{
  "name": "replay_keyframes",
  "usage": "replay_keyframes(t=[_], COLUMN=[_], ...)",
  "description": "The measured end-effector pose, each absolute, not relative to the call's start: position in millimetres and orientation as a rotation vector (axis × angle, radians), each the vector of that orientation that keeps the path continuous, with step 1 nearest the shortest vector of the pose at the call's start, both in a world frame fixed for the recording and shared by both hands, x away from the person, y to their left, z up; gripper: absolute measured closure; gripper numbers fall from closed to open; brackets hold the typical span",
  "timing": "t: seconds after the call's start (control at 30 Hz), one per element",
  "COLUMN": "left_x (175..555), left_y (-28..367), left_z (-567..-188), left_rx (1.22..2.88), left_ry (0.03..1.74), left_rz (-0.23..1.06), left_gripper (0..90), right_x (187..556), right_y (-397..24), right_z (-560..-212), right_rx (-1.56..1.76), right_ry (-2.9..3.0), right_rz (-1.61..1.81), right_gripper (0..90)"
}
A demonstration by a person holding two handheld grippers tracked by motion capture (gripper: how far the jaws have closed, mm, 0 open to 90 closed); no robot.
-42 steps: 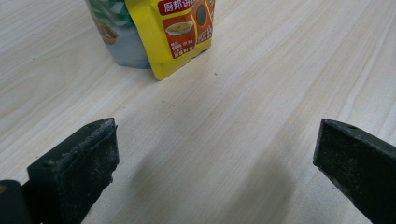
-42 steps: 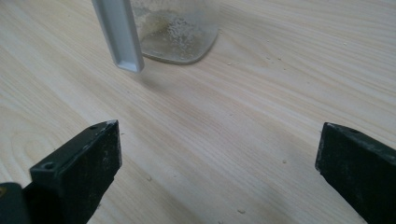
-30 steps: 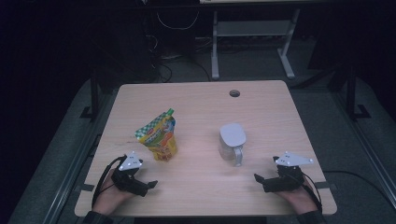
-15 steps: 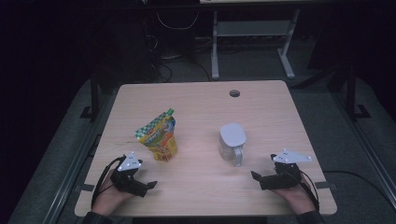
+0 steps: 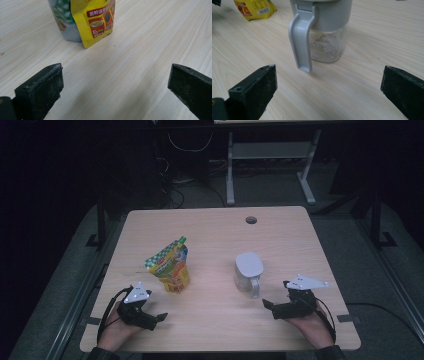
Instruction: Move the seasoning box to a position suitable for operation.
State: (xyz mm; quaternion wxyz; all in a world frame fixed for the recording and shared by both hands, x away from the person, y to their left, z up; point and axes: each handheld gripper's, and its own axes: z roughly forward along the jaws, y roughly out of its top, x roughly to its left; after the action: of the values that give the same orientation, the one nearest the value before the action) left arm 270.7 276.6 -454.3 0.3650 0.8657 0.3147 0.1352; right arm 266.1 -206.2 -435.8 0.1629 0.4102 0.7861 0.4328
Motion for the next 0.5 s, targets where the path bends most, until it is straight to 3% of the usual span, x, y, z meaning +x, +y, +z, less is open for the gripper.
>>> replay_keyframes(t=[0.5], left_x=[270], left_y=[277], left_z=[-454], left_rx=[2.222], left_ry=[0.809], left_rz=[0.347], left_gripper=[0.0], right_x=[273], right_y=[-184], right_z=[-423], right_rx=[1.149], right_ry=[2.245], right_rz=[1.245], right_gripper=[6.2])
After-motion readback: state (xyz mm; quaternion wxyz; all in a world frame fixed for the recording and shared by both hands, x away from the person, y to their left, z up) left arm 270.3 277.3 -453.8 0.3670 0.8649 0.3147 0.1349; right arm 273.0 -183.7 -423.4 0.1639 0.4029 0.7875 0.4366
